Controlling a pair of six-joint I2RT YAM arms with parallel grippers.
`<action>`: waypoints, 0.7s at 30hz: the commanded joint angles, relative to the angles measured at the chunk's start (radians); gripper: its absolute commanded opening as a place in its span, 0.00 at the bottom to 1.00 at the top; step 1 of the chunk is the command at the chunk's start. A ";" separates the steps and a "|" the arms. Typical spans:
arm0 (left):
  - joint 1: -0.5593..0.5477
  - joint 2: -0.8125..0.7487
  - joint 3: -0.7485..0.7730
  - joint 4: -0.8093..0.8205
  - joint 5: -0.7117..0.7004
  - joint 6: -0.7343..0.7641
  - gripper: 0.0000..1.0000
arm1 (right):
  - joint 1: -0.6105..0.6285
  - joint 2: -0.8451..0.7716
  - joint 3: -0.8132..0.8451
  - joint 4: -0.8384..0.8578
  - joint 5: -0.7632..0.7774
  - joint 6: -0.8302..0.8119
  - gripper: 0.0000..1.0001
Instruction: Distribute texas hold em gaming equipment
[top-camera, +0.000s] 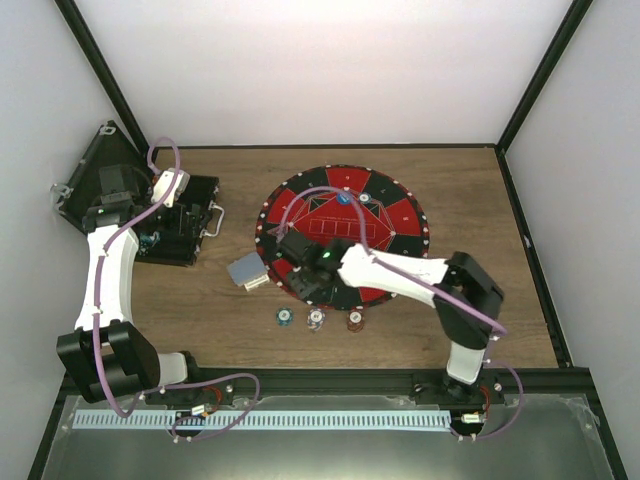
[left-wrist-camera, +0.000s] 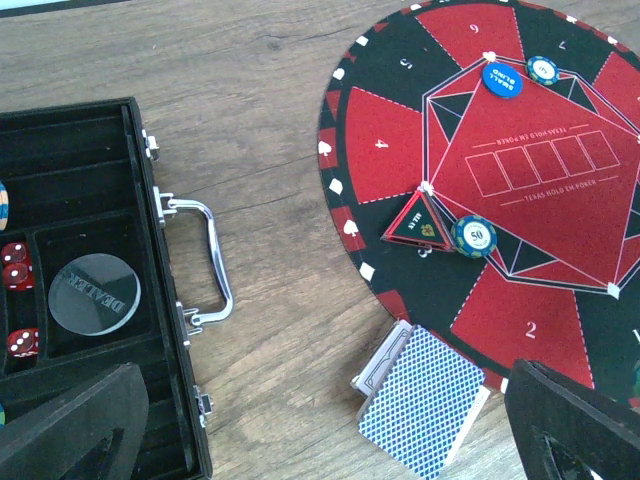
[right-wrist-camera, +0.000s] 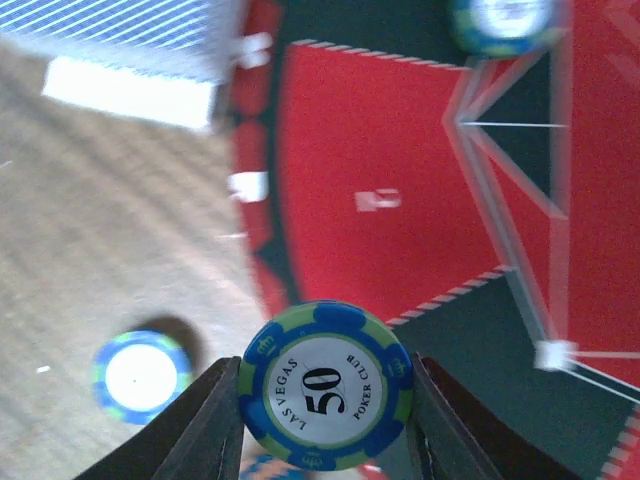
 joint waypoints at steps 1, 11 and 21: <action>0.005 -0.029 0.032 -0.012 0.009 0.019 1.00 | -0.105 -0.109 -0.078 -0.028 0.041 0.020 0.14; 0.005 -0.035 0.032 -0.013 0.014 0.017 1.00 | -0.336 -0.181 -0.313 0.048 0.066 0.059 0.14; 0.006 -0.032 0.030 -0.015 0.017 0.020 1.00 | -0.391 -0.207 -0.417 0.102 0.028 0.092 0.14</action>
